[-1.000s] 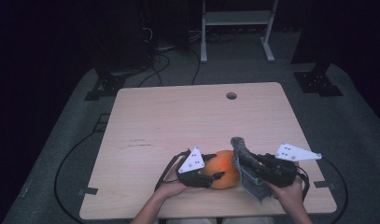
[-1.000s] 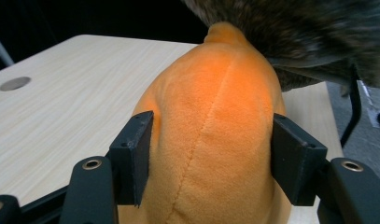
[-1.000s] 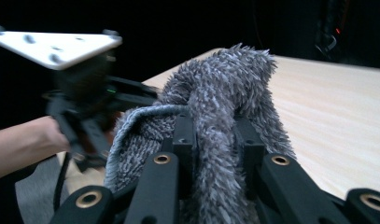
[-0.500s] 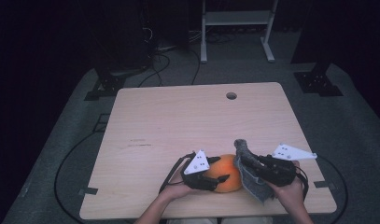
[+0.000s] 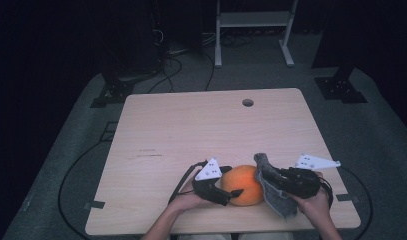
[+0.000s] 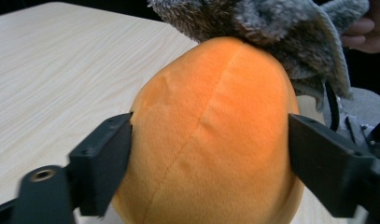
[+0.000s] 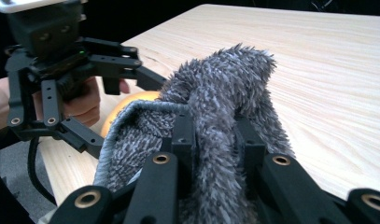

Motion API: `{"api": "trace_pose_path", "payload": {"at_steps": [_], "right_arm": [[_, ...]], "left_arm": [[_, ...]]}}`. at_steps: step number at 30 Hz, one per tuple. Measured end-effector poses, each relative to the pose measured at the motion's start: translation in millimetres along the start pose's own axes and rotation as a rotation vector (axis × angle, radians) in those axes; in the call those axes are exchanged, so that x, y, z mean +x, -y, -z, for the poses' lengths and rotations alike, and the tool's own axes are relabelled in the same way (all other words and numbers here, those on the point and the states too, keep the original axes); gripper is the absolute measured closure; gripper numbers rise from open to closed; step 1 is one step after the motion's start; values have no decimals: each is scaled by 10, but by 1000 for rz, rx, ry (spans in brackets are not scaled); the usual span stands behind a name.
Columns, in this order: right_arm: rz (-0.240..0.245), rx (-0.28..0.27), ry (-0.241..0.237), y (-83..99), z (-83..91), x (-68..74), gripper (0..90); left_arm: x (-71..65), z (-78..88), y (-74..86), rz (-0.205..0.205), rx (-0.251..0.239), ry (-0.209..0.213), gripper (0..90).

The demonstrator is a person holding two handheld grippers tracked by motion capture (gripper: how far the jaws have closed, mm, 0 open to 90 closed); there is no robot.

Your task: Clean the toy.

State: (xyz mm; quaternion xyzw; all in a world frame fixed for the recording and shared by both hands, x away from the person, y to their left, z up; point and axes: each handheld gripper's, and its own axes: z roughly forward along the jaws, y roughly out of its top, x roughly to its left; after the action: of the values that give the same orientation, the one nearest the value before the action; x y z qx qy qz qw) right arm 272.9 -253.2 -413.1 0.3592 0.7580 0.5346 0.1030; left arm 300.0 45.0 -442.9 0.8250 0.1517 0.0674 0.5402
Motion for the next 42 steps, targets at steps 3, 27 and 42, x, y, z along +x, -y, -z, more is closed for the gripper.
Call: {"api": "trace_pose_path", "payload": {"at_steps": [3,27,42], "right_arm": [[-24,9,30,28,40,-89,735],[89,56,-25,-80,-25,232,736],[76,67,34,-28,88,84,736]], "left_arm": [[-17,13,-3,-12,-1,-10,244],[53,-1,-5,67,-22,42,82],[-13,-98,23,43,43,69,71]]}}
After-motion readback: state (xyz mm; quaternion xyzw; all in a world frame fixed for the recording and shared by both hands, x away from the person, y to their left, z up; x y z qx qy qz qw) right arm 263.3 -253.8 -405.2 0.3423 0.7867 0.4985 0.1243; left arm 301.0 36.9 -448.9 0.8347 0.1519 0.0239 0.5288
